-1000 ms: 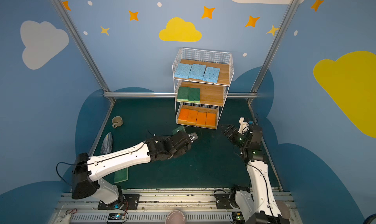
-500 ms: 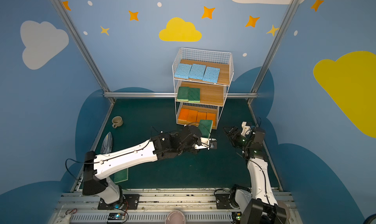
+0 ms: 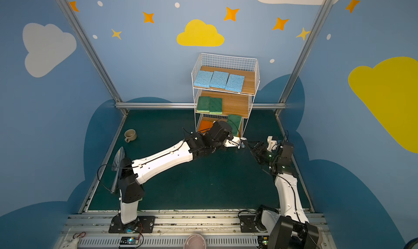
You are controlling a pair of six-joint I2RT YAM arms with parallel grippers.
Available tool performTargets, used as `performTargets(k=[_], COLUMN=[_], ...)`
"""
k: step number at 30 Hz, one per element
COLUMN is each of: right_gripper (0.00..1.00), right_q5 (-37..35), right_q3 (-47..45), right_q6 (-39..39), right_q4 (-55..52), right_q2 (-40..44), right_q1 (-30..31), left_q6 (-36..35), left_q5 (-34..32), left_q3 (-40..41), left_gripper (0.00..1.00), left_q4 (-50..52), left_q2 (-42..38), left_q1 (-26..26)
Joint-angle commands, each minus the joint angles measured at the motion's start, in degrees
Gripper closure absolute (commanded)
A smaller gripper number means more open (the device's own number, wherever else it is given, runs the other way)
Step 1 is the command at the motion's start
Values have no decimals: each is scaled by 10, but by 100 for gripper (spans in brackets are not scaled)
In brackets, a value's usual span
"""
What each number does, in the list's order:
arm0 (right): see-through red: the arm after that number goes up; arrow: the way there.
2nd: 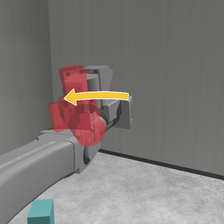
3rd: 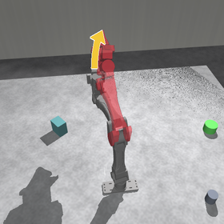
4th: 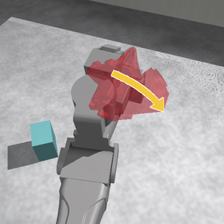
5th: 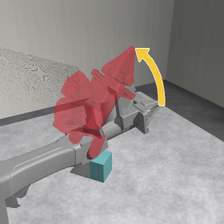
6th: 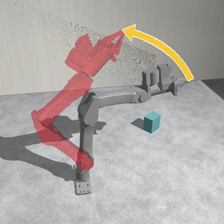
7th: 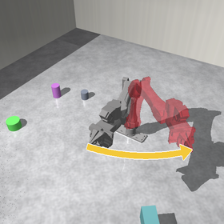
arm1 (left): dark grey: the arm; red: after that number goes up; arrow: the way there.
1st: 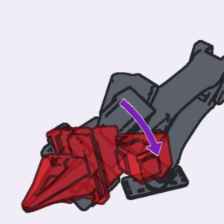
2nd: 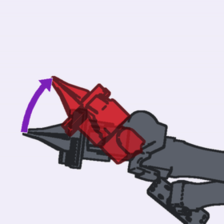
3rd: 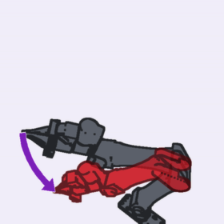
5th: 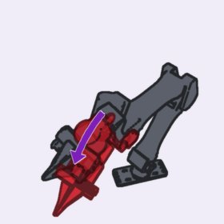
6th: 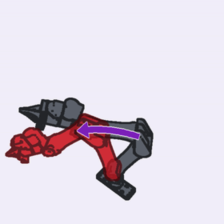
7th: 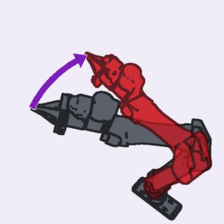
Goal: Arrange cleaning sponges on a shelf
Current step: Place the cleaning sponge on the shelf.
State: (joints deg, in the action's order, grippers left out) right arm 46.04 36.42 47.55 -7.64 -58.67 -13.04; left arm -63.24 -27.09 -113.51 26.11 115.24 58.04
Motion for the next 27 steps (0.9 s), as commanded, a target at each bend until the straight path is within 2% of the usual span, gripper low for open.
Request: performTargets(k=[1, 7, 12, 27], right_gripper=[27, 27, 27, 29], right_q5=[15, 13, 18, 19], right_q3=[19, 17, 16, 17], right_q6=[-8, -8, -8, -12], right_q4=[-8, -6, -5, -5], right_q2=[1, 7, 4, -4], right_q1=[-1, 2, 3, 27], left_q6=[-14, -33, -22, -21], left_q5=[-20, -49, -41, -1], left_q3=[-58, -141, -178, -224], left_gripper=[97, 97, 97, 97], left_q4=[-9, -23, -18, -49], left_q2=[21, 79, 99, 146], left_q1=[-14, -23, -37, -64])
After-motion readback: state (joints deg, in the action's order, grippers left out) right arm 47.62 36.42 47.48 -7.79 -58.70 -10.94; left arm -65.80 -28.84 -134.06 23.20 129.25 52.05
